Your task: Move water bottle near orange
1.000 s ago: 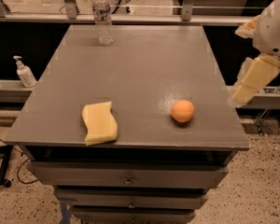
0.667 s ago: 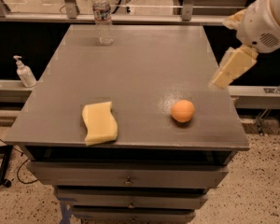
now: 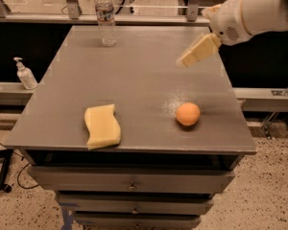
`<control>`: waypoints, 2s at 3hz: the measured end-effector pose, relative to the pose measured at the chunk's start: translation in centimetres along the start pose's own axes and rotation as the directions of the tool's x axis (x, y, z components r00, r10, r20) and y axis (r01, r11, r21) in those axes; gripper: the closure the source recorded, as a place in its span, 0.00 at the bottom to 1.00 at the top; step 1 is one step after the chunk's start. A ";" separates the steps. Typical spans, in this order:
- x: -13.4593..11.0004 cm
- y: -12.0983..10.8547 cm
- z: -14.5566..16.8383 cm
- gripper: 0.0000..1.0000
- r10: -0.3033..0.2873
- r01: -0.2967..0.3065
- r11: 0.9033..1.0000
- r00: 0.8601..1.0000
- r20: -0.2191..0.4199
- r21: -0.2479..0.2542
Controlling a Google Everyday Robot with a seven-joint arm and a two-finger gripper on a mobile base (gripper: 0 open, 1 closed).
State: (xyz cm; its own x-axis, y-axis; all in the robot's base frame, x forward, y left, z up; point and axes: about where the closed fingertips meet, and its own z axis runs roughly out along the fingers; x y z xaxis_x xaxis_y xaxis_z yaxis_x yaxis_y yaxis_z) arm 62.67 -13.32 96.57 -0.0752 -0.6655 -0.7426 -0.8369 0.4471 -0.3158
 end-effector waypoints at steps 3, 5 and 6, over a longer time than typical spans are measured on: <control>-4.0 -0.9 4.8 0.00 0.056 -0.059 0.998 0.984 0.166 0.013; -7.2 -3.7 11.3 0.00 0.094 -0.112 0.993 0.951 0.296 0.044; -8.5 -5.7 14.3 0.00 0.105 -0.136 0.988 0.937 0.333 0.073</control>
Offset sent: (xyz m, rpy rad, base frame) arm 0.0272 0.0400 0.0010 0.1209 -0.0235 0.0146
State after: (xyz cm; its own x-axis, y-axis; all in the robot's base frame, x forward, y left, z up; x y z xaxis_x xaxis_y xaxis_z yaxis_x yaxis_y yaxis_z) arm 75.88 -1.69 96.24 0.0225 -0.3775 -0.9257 -0.7773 0.5758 -0.2537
